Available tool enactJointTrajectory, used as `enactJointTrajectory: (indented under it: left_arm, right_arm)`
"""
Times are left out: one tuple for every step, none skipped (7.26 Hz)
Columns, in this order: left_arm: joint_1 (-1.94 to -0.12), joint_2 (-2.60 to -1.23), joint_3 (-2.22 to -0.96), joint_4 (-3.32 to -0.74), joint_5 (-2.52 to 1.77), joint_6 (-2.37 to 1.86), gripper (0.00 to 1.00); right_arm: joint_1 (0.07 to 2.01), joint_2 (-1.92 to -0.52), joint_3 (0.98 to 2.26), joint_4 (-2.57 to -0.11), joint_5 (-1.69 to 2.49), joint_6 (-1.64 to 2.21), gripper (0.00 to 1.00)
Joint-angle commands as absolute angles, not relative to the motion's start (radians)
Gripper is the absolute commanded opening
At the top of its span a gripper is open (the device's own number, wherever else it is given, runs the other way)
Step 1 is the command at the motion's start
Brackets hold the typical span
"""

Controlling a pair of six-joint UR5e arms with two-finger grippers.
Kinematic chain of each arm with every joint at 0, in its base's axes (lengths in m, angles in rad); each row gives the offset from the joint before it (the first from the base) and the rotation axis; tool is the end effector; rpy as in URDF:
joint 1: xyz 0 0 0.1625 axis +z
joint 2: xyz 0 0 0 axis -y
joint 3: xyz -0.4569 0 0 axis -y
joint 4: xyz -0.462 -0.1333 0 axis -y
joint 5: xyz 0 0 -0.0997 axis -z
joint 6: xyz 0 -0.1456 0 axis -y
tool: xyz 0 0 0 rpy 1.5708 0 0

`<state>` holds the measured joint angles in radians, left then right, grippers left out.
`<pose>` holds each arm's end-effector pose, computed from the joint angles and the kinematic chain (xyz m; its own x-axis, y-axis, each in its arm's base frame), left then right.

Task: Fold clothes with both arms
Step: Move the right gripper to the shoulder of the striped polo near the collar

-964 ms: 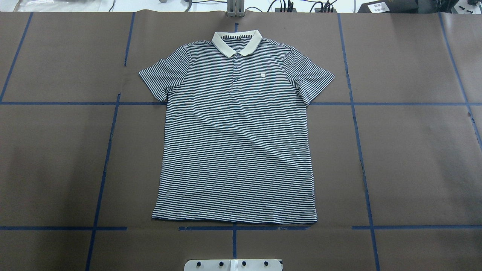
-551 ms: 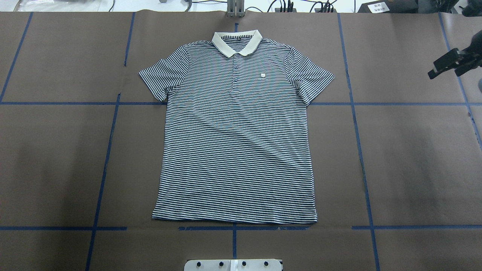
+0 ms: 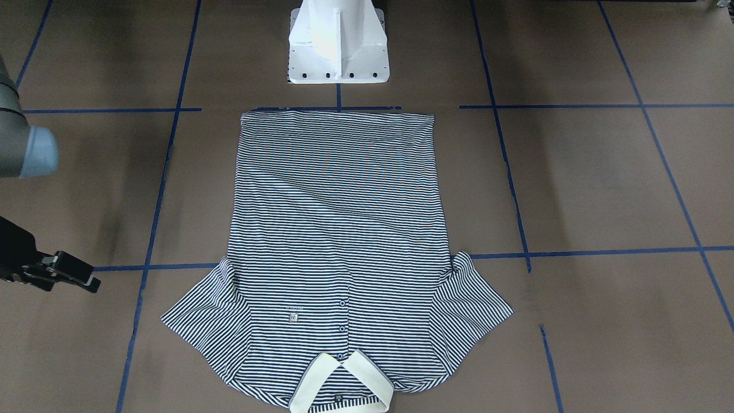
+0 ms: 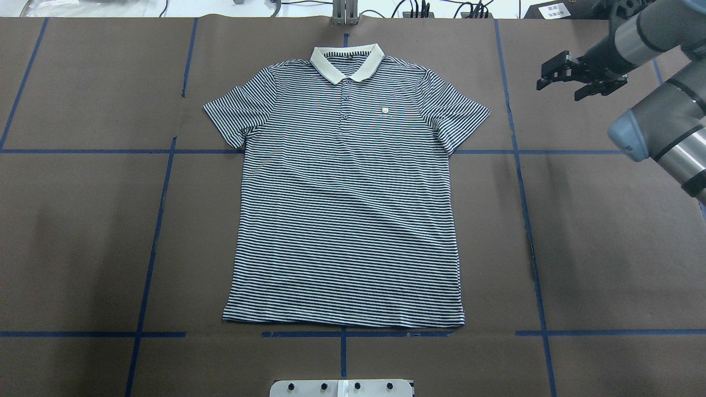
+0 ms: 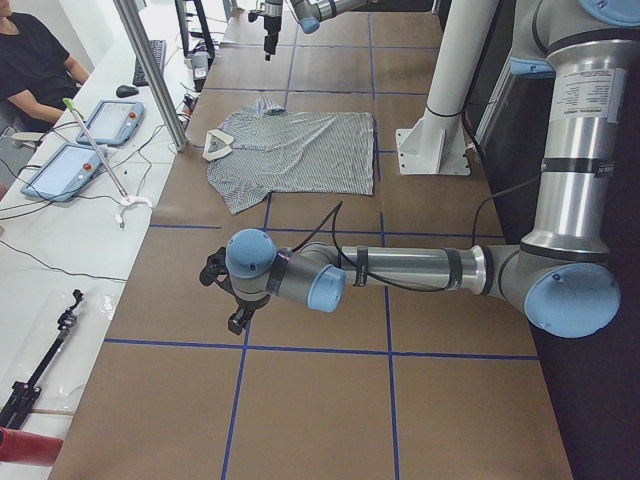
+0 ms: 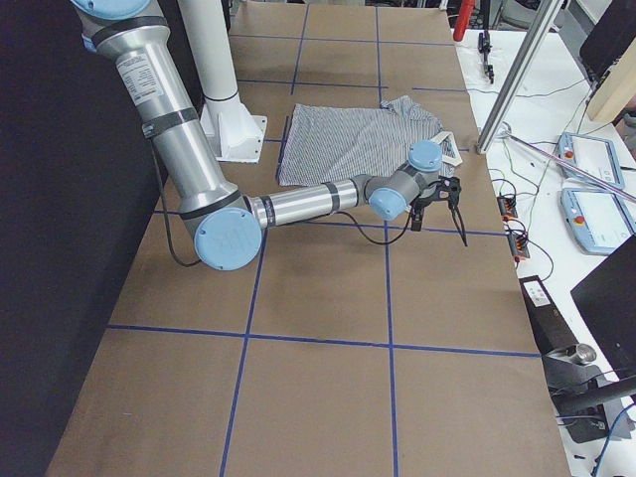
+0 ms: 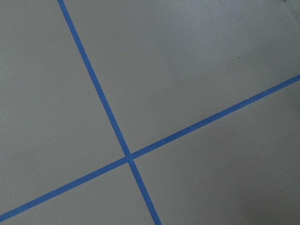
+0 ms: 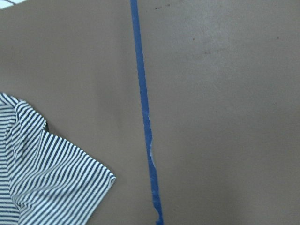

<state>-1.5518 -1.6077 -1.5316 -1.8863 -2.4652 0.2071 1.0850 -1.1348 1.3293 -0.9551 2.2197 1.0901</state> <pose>-0.0083 -0.6021 0.6761 0.6043 0.4423 -0.6627 -0.1454 0.8790 0.4541 -0.3330 -0.7277 0.4951 0.5167 0.1895 0.8350 -0.2947 0.9550 -0.0344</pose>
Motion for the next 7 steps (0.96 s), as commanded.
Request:
enactJointTrajectory:
  left_arm:
    - [-1.551, -1.606, -1.535, -1.905, -2.468, 0.206, 1.00]
    - [-1.551, -1.598, -1.542, -1.905, -2.468, 0.207, 1.00]
    - [-1.551, -1.588, -1.551, -1.904, -2.473, 0.206, 1.00]
    - [-1.551, -1.586, -1.548, -1.904, -2.473, 0.206, 1.00]
    - [-1.551, -1.572, -1.551, -1.905, -2.474, 0.207, 1.00]
    - [-1.551, -1.571, -1.549, -1.905, -2.494, 0.207, 1.00]
    - [-1.551, -1.571, -1.549, -1.905, -2.496, 0.207, 1.00]
  right_arm:
    - [0.961, -1.091, 1.295, -0.879, 2.060, 1.326, 0.93]
    - [0.915, -1.060, 1.273, -0.882, 1.987, 1.386, 0.83]
    - [0.887, -1.011, 1.203, -0.879, 1.942, 1.388, 0.81]
    - [0.882, -0.997, 1.177, -0.880, 1.904, 1.384, 0.77]
    - [0.882, -0.997, 1.172, -0.882, 1.879, 1.382, 0.76]
    - [0.882, -0.999, 1.170, -0.885, 1.855, 1.379, 0.72]
    - [0.882, -1.000, 1.163, -0.887, 1.850, 1.379, 0.70]
